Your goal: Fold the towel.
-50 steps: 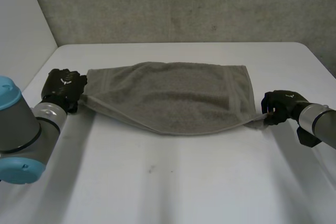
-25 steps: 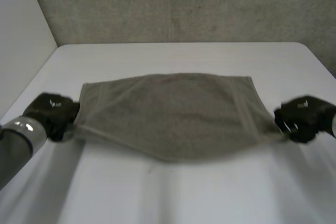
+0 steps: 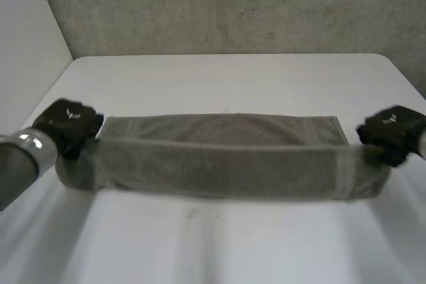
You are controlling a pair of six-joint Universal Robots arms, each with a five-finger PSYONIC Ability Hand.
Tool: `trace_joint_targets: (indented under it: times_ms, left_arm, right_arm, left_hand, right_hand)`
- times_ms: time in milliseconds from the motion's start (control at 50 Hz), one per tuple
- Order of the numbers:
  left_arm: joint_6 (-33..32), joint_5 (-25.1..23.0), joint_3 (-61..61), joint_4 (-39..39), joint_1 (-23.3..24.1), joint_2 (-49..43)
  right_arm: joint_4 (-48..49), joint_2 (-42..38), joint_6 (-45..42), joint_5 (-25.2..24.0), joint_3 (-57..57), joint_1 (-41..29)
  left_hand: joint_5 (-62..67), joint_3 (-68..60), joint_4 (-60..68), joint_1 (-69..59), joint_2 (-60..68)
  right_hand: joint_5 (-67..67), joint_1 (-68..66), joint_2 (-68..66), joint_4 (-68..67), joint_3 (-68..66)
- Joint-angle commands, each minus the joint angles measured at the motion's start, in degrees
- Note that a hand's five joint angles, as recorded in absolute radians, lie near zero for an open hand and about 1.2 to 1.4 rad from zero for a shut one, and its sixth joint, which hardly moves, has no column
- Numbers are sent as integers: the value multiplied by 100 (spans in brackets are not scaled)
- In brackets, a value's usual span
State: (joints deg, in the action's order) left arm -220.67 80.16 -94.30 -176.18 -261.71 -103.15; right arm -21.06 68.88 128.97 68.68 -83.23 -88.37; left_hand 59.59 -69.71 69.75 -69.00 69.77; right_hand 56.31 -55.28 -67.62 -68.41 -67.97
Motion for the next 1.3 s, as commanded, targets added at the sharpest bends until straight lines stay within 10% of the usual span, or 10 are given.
trace_joint_targets:
  times_ms: [20, 340, 380, 400, 420, 620, 880, 1140, 1300]
  left_arm:
    - [156, 149, 1204, -892, 305, -1409]
    - [130, 571, 2715, -2157, 419, -3237]
    - [130, 554, 2663, -2342, 428, -3264]
    - [121, 519, 2610, -2473, 463, -3273]
    - [104, 501, 2531, -2604, 533, -3255]
    - [-353, 519, 1705, -3019, 735, -2622]
    - [68, 563, 641, -2878, 779, -1445]
    - [1351, 554, 509, -2553, 823, -1014]
    - [1360, 571, 448, -2535, 814, -874]
  right_arm:
    - [1368, -1017, 735, 814, 888, -690]
    - [2809, -2590, 753, 1561, 2329, -1279]
    - [2809, -2748, 770, 1665, 2391, -1305]
    - [2809, -2748, 770, 1666, 2391, -1305]
    - [2818, -2748, 779, 1779, 2382, -1375]
    - [2774, -1650, 1174, 2044, 1345, -1428]
    - [1746, -938, 1306, 1209, -44, -936]
    - [2379, -1701, 1236, 1112, -27, -524]
    - [2528, -1064, 1192, 1455, -35, 135]
  left_hand:
    - [1041, -1029, 1025, -1100, 1023]
    - [1041, -1029, 1025, -1100, 1023]
    - [-521, 533, -537, 462, -539]
    - [-4835, 4847, -4850, 4775, -4853]
    - [-5710, 5723, -5726, 5651, -5728]
    - [-5959, 5971, -5975, 5900, -5977]
    - [-5959, 5971, -5975, 5900, -5977]
    - [-5959, 5971, -5975, 5900, -5977]
    - [-5959, 5971, -5975, 5900, -5977]
  right_hand:
    - [1369, -2472, -1238, -1159, -1203]
    - [1369, -2472, -1238, -1159, -1203]
    - [-4595, 3492, 4726, 4806, 4761]
    - [-4629, 3527, 4761, 4840, 4795]
    - [-5631, 4528, 5762, 5841, 5797]
    - [-5631, 4528, 5762, 5841, 5797]
    - [-5521, 4419, 5653, 5732, 5687]
    - [1366, -2468, -1235, -1155, -1200]
    - [1369, -2472, -1238, -1159, -1203]
